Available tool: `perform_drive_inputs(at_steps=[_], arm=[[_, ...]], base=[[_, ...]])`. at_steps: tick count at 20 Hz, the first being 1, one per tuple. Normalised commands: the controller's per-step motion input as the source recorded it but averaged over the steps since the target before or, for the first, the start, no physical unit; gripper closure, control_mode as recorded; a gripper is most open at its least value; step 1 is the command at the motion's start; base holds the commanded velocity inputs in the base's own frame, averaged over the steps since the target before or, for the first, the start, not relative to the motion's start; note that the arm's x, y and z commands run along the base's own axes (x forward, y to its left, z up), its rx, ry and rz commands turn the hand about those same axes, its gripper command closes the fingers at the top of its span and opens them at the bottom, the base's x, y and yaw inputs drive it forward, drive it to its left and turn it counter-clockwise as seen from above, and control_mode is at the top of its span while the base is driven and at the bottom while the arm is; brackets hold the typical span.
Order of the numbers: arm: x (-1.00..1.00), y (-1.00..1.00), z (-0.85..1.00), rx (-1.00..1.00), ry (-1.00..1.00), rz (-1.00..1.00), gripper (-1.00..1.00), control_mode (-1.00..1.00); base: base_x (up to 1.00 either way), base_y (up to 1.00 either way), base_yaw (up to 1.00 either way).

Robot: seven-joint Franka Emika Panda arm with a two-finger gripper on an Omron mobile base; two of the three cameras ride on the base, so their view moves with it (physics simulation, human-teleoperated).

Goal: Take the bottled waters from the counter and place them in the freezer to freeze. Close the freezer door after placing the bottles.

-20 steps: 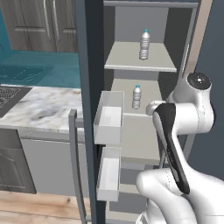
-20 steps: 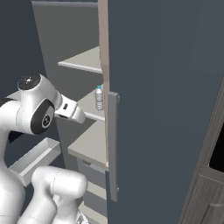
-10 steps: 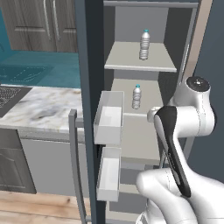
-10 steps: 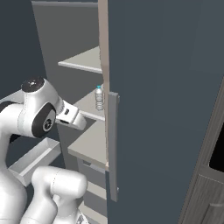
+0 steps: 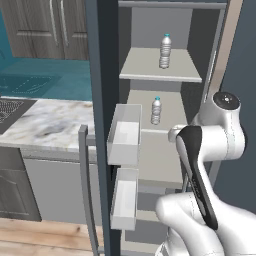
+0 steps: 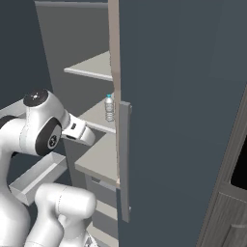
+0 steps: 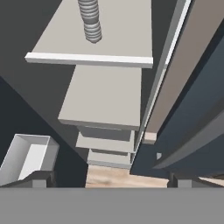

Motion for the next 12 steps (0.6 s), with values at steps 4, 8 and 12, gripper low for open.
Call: perform_drive_inputs(at_steps=[4, 8, 12], arm=[[-0.05, 0.00, 0.00, 0.00, 0.00, 0.00, -1.00, 1.00], [0.00, 0.00, 0.00, 0.00, 0.00, 0.00, -1.00, 1.00], [0.00, 0.00, 0.00, 0.00, 0.00, 0.00, -1.00, 1.00]], base=[[-0.06, 0.00, 0.00], [-0.36, 0.00, 0.00], [-0.66, 0.09, -0.08]])
